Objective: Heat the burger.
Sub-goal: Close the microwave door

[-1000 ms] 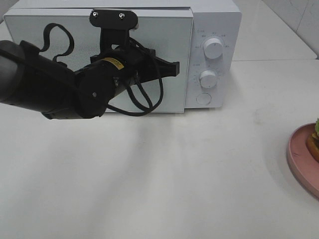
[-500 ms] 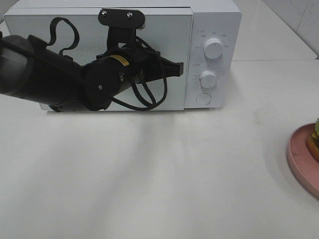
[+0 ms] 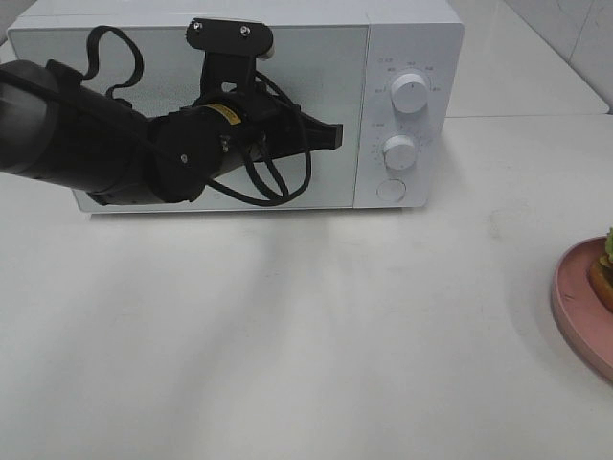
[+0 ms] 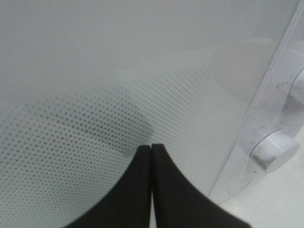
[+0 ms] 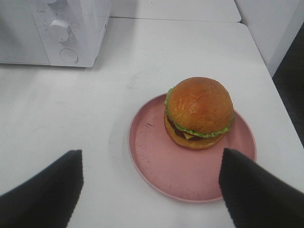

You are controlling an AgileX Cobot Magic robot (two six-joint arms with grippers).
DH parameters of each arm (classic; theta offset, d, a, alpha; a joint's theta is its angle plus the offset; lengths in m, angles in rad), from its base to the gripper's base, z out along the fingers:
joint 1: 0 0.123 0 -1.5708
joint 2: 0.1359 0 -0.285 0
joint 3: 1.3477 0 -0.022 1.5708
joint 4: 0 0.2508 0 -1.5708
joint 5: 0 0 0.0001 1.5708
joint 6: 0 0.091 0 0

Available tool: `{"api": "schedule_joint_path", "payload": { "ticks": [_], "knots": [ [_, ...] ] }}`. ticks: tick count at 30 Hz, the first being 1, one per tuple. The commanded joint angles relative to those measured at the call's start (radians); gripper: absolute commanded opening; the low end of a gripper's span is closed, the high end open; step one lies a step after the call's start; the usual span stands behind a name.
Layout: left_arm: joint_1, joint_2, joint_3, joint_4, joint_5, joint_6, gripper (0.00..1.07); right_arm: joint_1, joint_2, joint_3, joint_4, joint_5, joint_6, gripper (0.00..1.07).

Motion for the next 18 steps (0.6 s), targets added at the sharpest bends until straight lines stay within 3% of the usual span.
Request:
{"api": "schedule_joint_path", "payload": {
  "ticks": [1,10,12,13,14,15,16,17,18],
  "knots": [
    [0.028,-0.020,-0.020,-0.041,-0.034,-0.002,0.00,-0.006,-0.032,0.001,-0.004,-0.007,-0.008,0.76],
    [-0.035,-0.131,0.122,-0.044,0.060,-0.002,0.00,-0.006,-0.032,0.001,-0.004,-0.007,-0.008,0.76],
    [-0.042,-0.164,0.149,-0.044,0.198,-0.003,0.15,-0.006,-0.032,0.001,-0.004,-0.007,-0.008,0.76],
    [-0.042,-0.164,0.149,-0.044,0.198,-0.003,0.15,-0.006,-0.032,0.001,-0.004,-0.007,-0.008,0.76],
    [-0.044,-0.182,0.155,-0.044,0.308,-0.003,0.41,-0.006,-0.032,0.001,-0.004,-0.007,-0.008,0.76],
    [-0.044,-0.189,0.156,-0.044,0.366,-0.003,0.57,-0.006,-0.032,0.001,-0.004,-0.007,-0.008,0.76],
    [-0.044,-0.189,0.156,-0.044,0.366,-0.003,0.57,-0.006,-0.032,0.001,-0.004,-0.007,-0.008,0.76],
    [-0.044,-0.202,0.156,-0.044,0.473,-0.003,0.86,-0.006,-0.032,0.001,-0.004,-0.007,-0.008,0.76],
    [-0.044,-0.202,0.156,-0.044,0.473,-0.003,0.86,-0.006,-0.032,0.001,-0.004,-0.007,-0.008,0.76]
  ]
}}
